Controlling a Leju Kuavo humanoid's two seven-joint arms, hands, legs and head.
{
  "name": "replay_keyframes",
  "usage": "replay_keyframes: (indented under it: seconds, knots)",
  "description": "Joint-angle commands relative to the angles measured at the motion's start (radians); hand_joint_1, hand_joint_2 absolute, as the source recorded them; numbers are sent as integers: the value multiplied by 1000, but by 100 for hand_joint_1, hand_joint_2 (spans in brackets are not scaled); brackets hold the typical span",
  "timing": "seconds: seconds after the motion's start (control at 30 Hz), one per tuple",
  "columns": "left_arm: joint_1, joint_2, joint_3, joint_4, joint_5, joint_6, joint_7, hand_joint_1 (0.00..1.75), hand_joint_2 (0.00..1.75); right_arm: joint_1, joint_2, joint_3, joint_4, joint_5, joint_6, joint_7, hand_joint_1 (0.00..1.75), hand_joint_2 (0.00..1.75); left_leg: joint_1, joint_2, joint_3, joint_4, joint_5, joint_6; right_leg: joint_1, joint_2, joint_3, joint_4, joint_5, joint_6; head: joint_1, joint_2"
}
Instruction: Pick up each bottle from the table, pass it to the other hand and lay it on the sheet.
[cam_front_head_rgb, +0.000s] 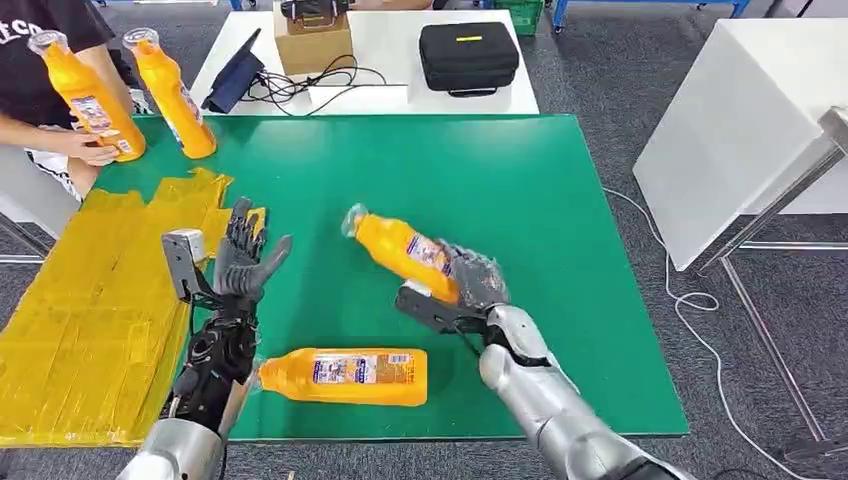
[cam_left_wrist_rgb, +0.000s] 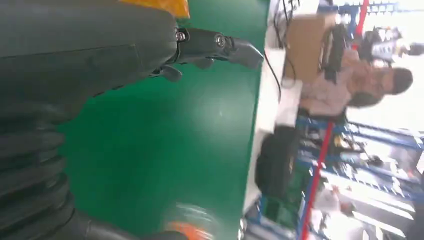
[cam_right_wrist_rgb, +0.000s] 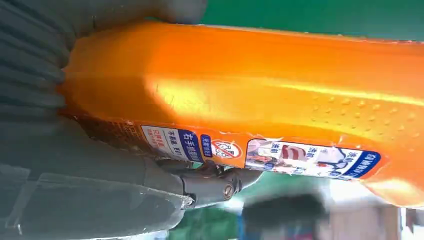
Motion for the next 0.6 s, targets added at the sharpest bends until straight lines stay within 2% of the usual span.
replay_keyframes:
  seconds: [0.03, 0.17, 0.27, 0.33, 0.37, 0.6]
  knots:
    - [14, -9, -190, -206, 61, -70, 105, 0, 175, 68, -21, -207, -206, -112, -169, -163, 175, 175, 0, -6, -1, 1, -1, 0, 0, -7, 2, 0, -3, 1, 0, 0]
    - [-10, 2, -315, -257, -2, -64, 128, 0, 175, 93, -5, -211, -216, -143, -247, -236, 175, 175, 0, -5, -1, 1, -2, -1, 0, -6, 1, 0, -3, 1, 0, 0]
    - [-15, 1, -356, -274, 11, -86, 147, 0, 175, 108, 0, -209, -241, -159, -275, -276, 175, 175, 0, -5, -5, 0, -1, 0, -1, -5, -3, 0, -1, 0, 0, 0]
    - [-21, 1, -387, -281, 65, -122, 165, 0, 175, 119, 13, -228, -259, -143, -275, -302, 175, 175, 0, -6, 1, 1, -4, -1, 0, -7, 3, 0, -5, 1, 0, 0]
    - [-23, -4, -393, -282, 87, -131, 167, 0, 175, 122, 19, -239, -263, -136, -275, -312, 175, 175, 0, -4, -4, 1, -2, -1, -1, -4, -2, 0, -2, 0, 0, 0]
    - [-54, 1, -467, -289, 118, -136, 174, 0, 175, 119, 32, -227, -245, -127, -275, -337, 175, 175, 0, -4, -3, 0, -2, -1, 0, -4, -2, 0, -2, 1, 0, 0]
